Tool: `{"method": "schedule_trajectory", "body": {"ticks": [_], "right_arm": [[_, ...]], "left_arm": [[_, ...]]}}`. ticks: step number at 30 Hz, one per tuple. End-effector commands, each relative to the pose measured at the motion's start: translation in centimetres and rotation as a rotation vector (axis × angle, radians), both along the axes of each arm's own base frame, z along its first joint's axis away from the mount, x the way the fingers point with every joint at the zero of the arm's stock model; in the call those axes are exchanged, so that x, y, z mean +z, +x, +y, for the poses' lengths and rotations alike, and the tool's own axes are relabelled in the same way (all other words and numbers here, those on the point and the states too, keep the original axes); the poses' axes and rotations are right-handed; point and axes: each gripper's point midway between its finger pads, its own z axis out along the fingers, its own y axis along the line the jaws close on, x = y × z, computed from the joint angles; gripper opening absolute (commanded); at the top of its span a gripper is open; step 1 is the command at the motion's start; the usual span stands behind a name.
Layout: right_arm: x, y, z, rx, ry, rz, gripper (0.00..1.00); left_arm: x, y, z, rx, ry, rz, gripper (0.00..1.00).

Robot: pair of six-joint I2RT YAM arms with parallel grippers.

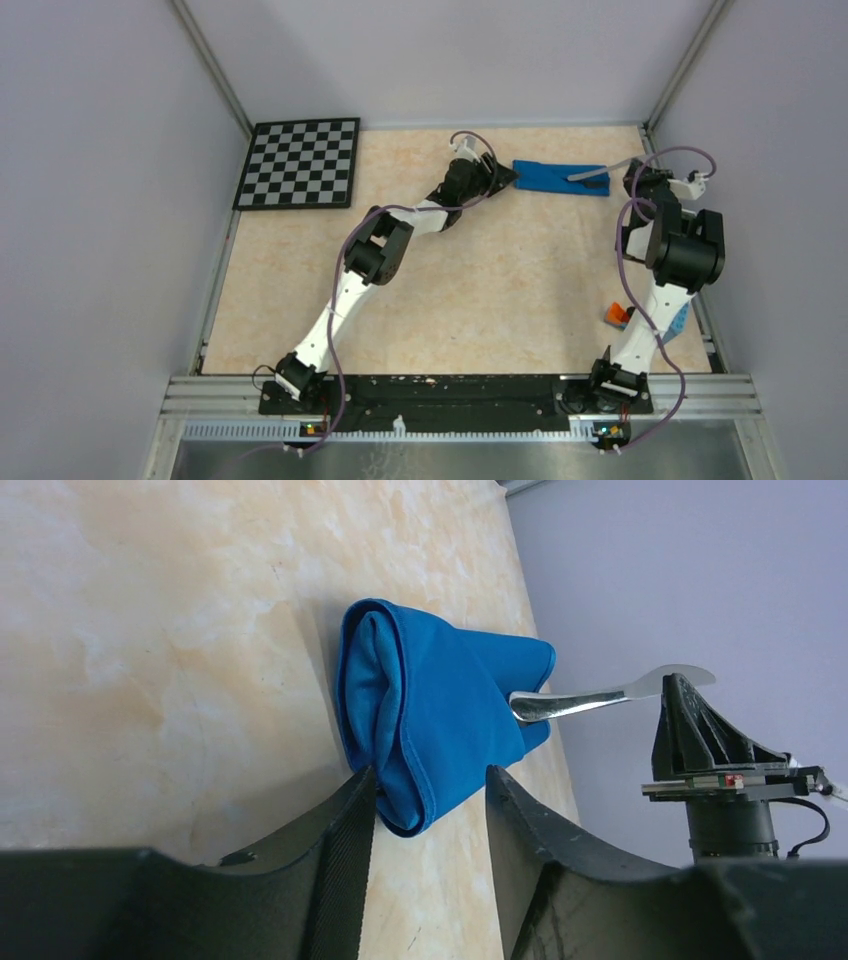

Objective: Fold the napkin into a case and place the utensils inside
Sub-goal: Insert the knife into the folded napkin.

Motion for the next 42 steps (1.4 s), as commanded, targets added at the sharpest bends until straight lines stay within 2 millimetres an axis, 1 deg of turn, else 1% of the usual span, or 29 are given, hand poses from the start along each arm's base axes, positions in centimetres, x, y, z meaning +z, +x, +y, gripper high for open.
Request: {"method": "schedule_trajectory", "body": {"ticks": [1, 7, 12, 16, 19, 24, 31, 39, 42], "right_arm": [[3.2, 0.1, 0.1, 0.024, 0.002, -0.136, 0.00], [2.5, 0.1, 1.3, 0.090, 0.034, -0.143, 0.00], [1.7, -0.2, 1.5, 0.093, 0.060, -0.138, 0.00], [1.2, -0.5, 1.8, 0.105, 0.090, -0.141, 0.00], [0.7, -0.4, 2.2, 0.123, 0.120, -0.142, 0.00], [-0.1, -0.3, 2.2, 0.125, 0.158, -0.140, 0.00], [-2.3, 0.7, 2.6, 0.167, 0.282, -0.113, 0.00], [-4.6, 1.0, 3.1, 0.164, 0.389, -0.063, 0.00], [-5.3, 1.1, 3.7, 0.165, 0.414, -0.038, 0.00]], "left_arm": [[-0.1, 0.6, 0.1, 0.020, -0.026, 0.016, 0.48], [-1.4, 0.2, 0.0, 0.009, -0.031, 0.057, 0.44], [-1.3, 0.1, -0.1, 0.000, -0.032, 0.059, 0.40], [-1.6, 0.0, -0.1, 0.000, -0.030, 0.075, 0.38], [-1.9, -0.1, 0.0, 0.000, -0.032, 0.088, 0.37], [-2.2, -0.2, 0.0, -0.002, -0.039, 0.099, 0.34], [-2.7, -0.4, 0.0, -0.005, -0.039, 0.111, 0.32], [-2.7, -0.4, -0.1, -0.004, -0.054, 0.116, 0.30], [-2.5, -0.4, -0.2, -0.005, -0.058, 0.116, 0.30]]}}
